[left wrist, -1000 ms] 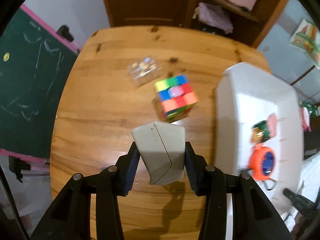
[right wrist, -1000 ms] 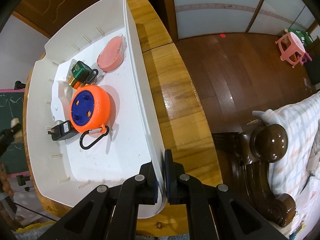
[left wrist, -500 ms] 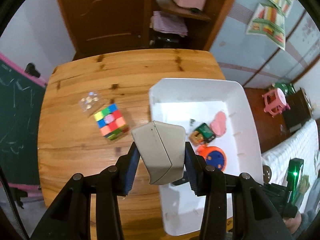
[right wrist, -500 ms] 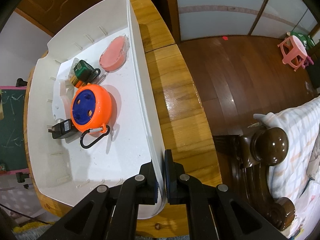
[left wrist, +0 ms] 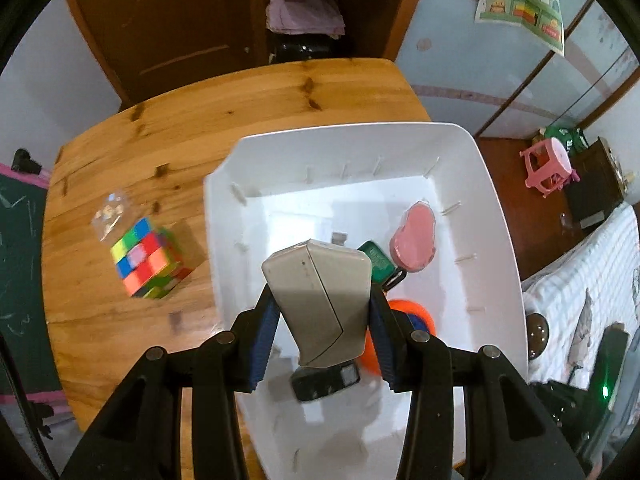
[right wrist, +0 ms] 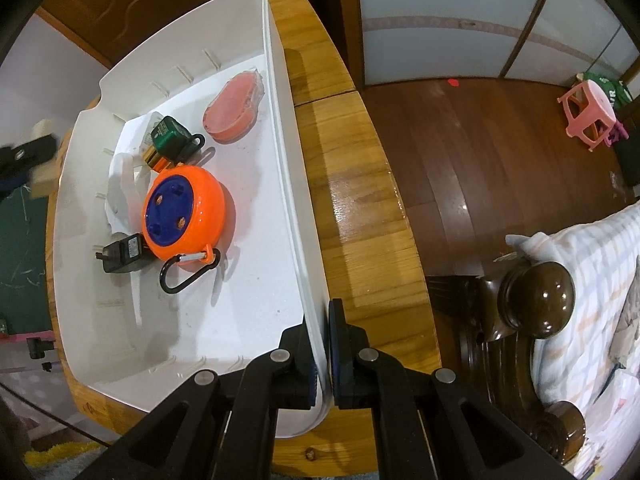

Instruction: Organize rigid objects

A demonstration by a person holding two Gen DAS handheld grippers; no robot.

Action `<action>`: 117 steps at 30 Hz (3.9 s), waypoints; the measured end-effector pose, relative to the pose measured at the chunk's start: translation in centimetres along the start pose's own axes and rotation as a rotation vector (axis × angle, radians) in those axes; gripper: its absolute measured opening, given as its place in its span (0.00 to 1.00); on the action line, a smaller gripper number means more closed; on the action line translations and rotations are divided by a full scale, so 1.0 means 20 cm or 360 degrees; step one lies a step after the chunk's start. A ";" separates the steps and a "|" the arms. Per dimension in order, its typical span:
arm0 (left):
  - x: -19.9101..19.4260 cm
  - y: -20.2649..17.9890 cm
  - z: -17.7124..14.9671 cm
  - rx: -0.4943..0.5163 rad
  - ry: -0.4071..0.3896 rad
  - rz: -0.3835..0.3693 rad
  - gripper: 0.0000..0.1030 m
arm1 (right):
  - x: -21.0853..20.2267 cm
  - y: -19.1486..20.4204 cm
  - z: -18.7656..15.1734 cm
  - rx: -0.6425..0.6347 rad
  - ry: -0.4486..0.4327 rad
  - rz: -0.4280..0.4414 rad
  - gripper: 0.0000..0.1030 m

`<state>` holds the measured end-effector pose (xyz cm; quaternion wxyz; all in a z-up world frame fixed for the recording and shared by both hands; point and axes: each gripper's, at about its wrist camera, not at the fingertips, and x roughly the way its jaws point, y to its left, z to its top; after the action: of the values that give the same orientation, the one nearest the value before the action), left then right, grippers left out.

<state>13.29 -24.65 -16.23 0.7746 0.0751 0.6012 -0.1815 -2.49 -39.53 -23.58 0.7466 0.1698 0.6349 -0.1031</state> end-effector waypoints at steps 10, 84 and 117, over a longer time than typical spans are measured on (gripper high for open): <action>0.33 -0.18 0.15 0.0052 0.0106 0.0083 0.46 | 0.00 0.00 0.00 -0.0051 0.0004 -0.0001 0.04; -0.43 0.86 0.13 -0.0359 -0.0127 0.0225 0.92 | 0.01 0.02 0.00 0.0075 0.0069 -0.0099 0.06; 0.41 1.03 0.03 -0.0989 0.0327 0.0027 0.80 | 0.02 0.01 0.01 0.0182 0.0115 -0.0124 0.08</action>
<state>23.23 -7.35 -25.95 0.6972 -0.1420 0.7022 0.0258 -2.16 -39.43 -23.93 0.7078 0.1911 0.6605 -0.1620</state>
